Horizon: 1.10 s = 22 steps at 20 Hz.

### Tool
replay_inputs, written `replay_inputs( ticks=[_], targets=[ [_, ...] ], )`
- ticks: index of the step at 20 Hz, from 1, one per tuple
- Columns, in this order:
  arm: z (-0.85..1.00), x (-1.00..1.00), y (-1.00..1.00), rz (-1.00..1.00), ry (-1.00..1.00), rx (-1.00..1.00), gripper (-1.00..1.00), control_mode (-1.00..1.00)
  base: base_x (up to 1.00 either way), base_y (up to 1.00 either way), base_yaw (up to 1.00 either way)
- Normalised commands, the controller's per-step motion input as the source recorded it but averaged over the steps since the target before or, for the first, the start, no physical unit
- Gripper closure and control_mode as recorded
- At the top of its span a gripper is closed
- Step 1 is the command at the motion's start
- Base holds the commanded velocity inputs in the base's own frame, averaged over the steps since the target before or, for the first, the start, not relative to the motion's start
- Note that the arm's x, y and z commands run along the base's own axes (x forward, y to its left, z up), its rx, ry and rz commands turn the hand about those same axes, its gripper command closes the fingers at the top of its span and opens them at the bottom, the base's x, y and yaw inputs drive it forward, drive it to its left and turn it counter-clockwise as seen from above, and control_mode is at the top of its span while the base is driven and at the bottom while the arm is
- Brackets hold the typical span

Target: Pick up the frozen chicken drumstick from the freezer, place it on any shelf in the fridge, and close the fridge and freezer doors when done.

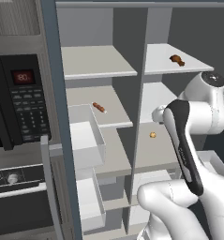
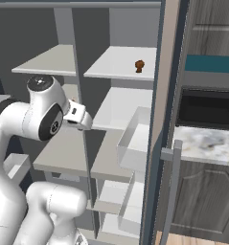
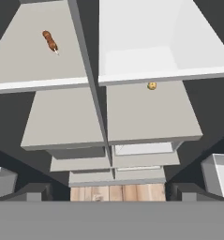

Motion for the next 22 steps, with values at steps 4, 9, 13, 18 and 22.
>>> replay_inputs(
  ticks=[4,9,13,18,22],
  targets=[
    [-0.12,-0.78,0.00,0.00,0.00,0.00,-1.00,-1.00,0.00,0.00,0.00],
    [-0.07,-0.57,0.00,0.00,0.00,0.00,-1.00,-1.00,0.00,0.00,0.00],
    [0.00,0.00,0.00,0.00,0.00,0.00,-1.00,-1.00,0.00,0.00,0.00],
    [0.00,0.00,0.00,0.00,0.00,0.00,-1.00,-1.00,0.00,0.00,0.00],
    [0.00,0.00,0.00,0.00,0.00,0.00,-1.00,-1.00,0.00,0.00,0.00]
  ],
)
